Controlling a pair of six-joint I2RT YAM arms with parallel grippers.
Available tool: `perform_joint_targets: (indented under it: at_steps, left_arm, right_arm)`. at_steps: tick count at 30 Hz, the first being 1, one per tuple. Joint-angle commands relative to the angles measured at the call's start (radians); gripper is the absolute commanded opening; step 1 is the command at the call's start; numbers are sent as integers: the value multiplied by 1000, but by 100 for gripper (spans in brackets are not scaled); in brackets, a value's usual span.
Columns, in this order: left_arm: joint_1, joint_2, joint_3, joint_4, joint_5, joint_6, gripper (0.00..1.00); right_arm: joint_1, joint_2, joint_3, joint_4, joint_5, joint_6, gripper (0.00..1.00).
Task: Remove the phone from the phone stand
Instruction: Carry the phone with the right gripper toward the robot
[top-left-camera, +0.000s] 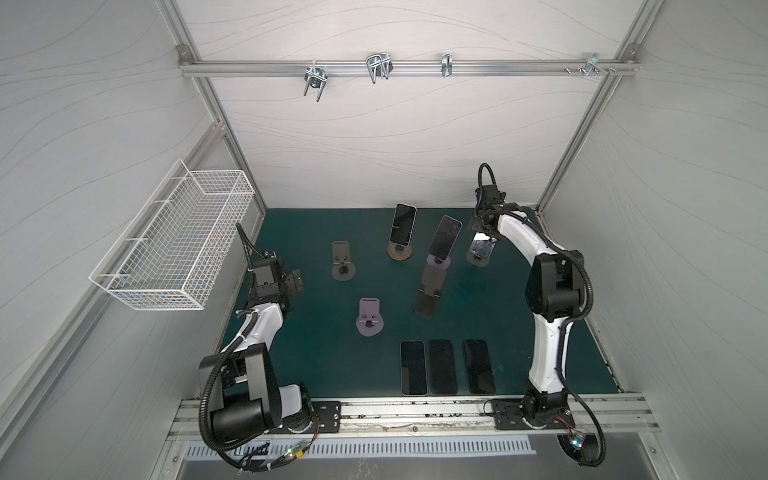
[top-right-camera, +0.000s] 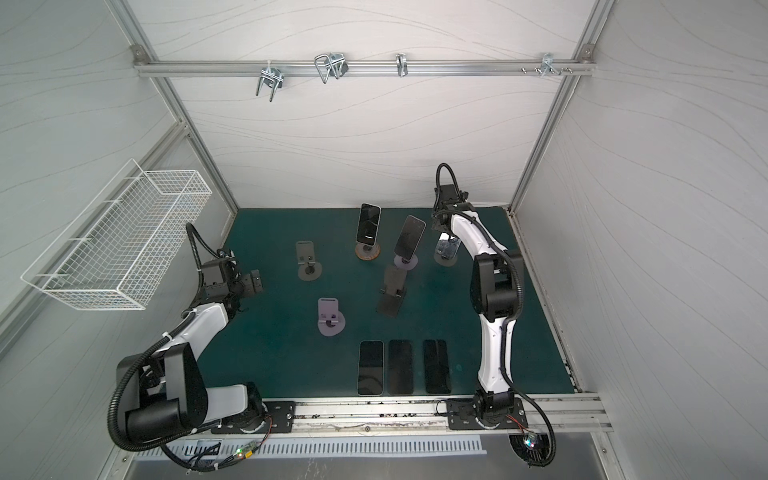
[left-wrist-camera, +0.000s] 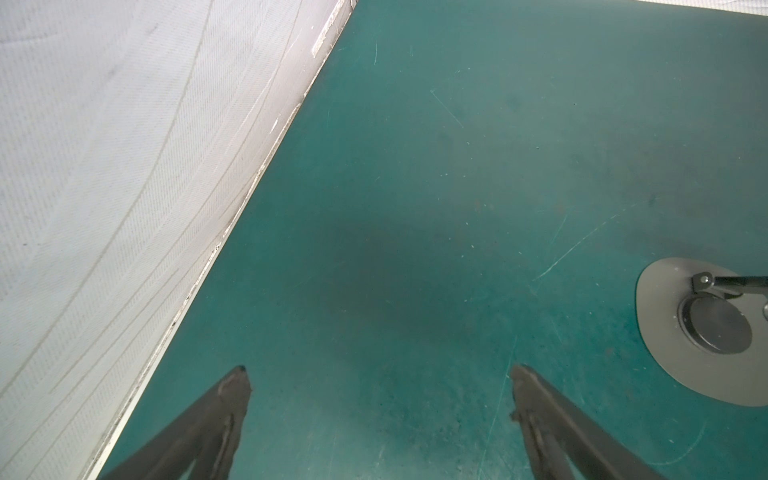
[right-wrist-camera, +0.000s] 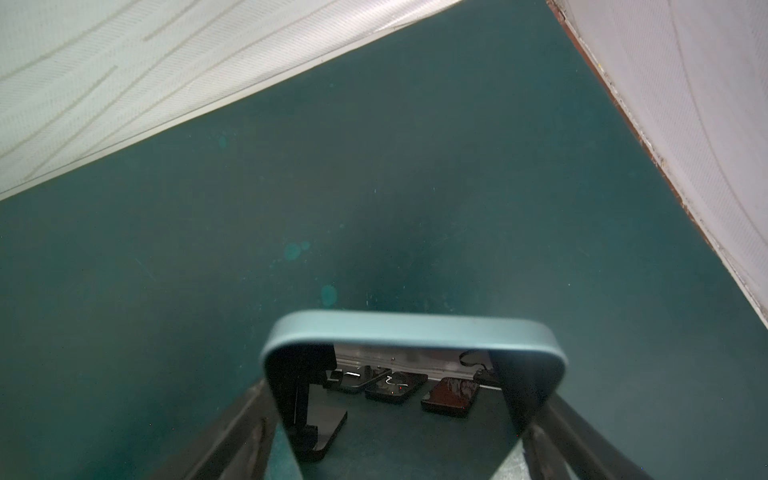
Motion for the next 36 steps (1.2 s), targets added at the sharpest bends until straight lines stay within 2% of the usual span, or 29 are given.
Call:
perform_joint_targets:
  at_steps: [1, 8, 14, 23, 27, 36]
  left_arm:
    - [5, -5, 21, 46, 6, 0, 99]
    - [5, -6, 20, 47, 7, 2, 99]
    - [5, -3, 24, 44, 9, 1, 99]
    - [5, -1, 25, 43, 10, 2, 99]
    - [5, -1, 27, 42, 11, 3, 99]
    - [5, -7, 19, 47, 21, 6, 99]
  right_arm:
    - [-9, 16, 8, 22, 5, -7, 87]
    - [-12, 18, -7, 39, 4, -9, 78]
    - [-11, 15, -20, 43, 18, -22, 75]
    - [-11, -22, -53, 79, 4, -60, 73]
    - [-10, -58, -88, 125, -10, -91, 69]
    - [-5, -127, -76, 79, -38, -116, 67]
